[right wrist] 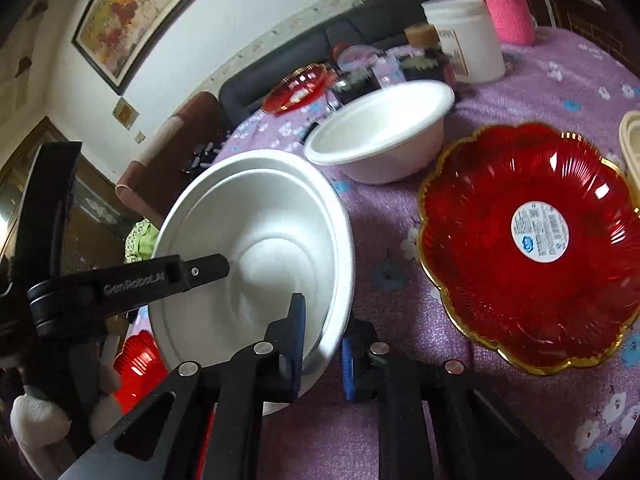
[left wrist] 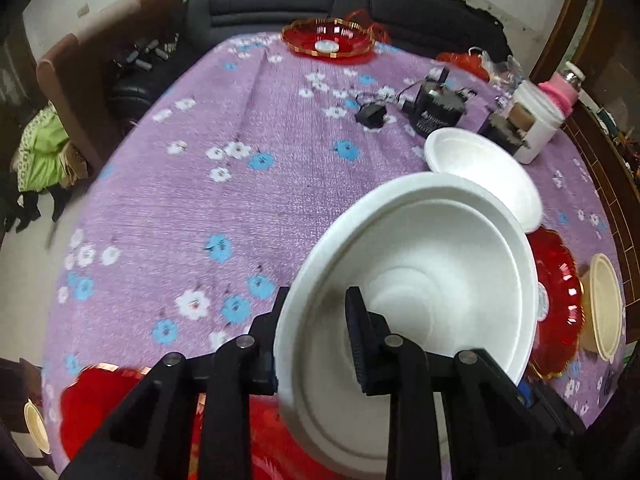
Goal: Organize plates and bowls
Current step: 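Close the right gripper on the white bowl rim while the left gripper grips it too, then lift and tilt the white bowl up with both grippers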
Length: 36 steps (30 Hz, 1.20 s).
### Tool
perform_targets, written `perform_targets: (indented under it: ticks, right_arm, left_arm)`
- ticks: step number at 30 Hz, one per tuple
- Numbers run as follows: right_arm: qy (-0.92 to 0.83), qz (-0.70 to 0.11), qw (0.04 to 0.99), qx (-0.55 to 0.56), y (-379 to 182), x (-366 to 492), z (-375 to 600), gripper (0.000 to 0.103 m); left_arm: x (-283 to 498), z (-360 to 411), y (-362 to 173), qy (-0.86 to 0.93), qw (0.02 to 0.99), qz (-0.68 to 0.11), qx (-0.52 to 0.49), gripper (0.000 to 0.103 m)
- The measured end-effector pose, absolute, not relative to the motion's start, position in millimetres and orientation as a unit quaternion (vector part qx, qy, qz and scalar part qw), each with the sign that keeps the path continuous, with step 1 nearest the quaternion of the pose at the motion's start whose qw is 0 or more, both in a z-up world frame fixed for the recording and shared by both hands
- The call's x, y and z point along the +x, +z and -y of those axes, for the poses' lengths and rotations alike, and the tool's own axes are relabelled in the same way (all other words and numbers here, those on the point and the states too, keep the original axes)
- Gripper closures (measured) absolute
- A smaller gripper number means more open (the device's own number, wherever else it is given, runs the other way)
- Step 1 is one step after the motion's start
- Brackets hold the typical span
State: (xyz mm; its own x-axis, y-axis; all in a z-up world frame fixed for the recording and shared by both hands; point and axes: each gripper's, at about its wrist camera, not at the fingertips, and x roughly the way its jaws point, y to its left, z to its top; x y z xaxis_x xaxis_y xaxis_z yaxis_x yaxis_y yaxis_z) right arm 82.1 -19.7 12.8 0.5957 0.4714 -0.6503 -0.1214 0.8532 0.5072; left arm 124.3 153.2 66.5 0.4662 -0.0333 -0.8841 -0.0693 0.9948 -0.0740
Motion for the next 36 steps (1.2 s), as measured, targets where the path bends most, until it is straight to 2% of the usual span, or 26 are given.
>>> perform_targets:
  ticks: [8,18,28,36]
  right_arm:
    - [0.214,-0.364,0.891,0.169,44.4,44.9,-2.7,0.087]
    - [0.243,-0.349,0.897,0.121,59.2,16.4,-36.0,0.087]
    - [0.184,-0.373,0.898,0.142,47.6,50.7,-19.9,0.087]
    - [0.163,-0.404,0.890,0.137,16.6,86.4,-19.0,0.086]
  left_arm:
    - [59.1,-177.9,98.8,0.032,0.873,-0.484,-0.049,0.077]
    - [28.8,-209.7,92.7,0.039,0.869,-0.486,-0.084,0.077]
    - [86.7,-186.9,73.7,0.033,0.854,-0.514,-0.074,0.076]
    - [134.3,-175.7,37.3,0.052,0.829,-0.554,-0.055,0.064]
